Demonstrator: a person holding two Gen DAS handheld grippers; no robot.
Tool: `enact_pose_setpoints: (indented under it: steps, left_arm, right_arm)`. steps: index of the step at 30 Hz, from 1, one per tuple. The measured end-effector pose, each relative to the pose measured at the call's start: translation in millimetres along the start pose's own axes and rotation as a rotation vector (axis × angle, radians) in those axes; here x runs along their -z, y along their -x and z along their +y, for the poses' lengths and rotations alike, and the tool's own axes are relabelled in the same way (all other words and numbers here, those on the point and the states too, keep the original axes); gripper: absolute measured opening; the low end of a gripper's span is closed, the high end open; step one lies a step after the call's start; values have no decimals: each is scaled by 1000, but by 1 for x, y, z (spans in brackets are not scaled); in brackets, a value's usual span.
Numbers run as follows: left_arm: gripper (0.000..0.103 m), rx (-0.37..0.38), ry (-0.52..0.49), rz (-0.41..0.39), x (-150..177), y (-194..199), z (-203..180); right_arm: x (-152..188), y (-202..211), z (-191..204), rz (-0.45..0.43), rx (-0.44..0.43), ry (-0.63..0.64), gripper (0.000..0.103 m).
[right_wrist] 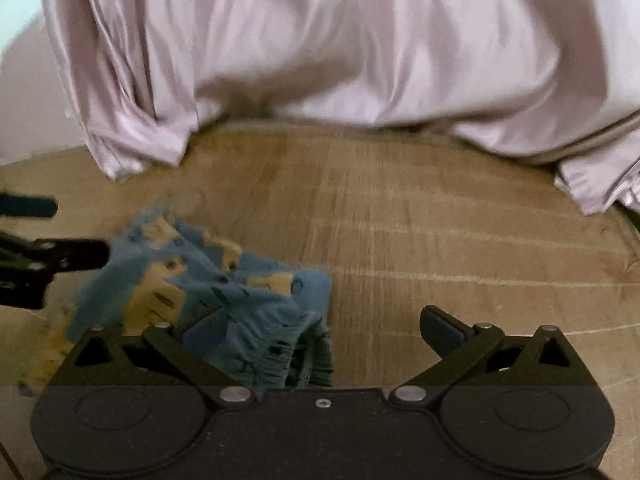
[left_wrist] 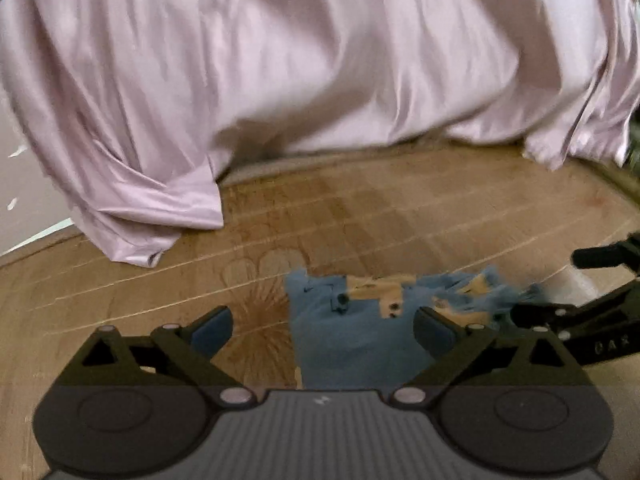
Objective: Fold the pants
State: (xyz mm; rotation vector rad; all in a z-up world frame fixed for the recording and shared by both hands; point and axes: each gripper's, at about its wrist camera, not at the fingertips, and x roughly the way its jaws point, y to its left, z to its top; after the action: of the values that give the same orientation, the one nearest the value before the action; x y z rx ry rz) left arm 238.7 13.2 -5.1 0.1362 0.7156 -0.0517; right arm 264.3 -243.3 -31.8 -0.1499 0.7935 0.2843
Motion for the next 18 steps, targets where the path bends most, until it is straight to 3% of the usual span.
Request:
enact_pose_setpoints:
  steps: [4,8,12,15,18]
  left_arm:
    - [99,-52,1,75,8,-34,3]
    - [102,-55,98,103,21,-41,28]
    - [100,-79,152,88,23,-19,40]
    - [101,-13,184,48,36,13,41]
    - [101,24,158,59,54,31,33]
  right_arm:
    - [17,2,-14,-2,54,14,102]
    - [28,5,-38,30,38,-80,102]
    - [21,31,-22,-35,41,-38,102]
    - [21,49,-6,-48,-11,5,102]
    - [32,54,9,-11,-19,65,102]
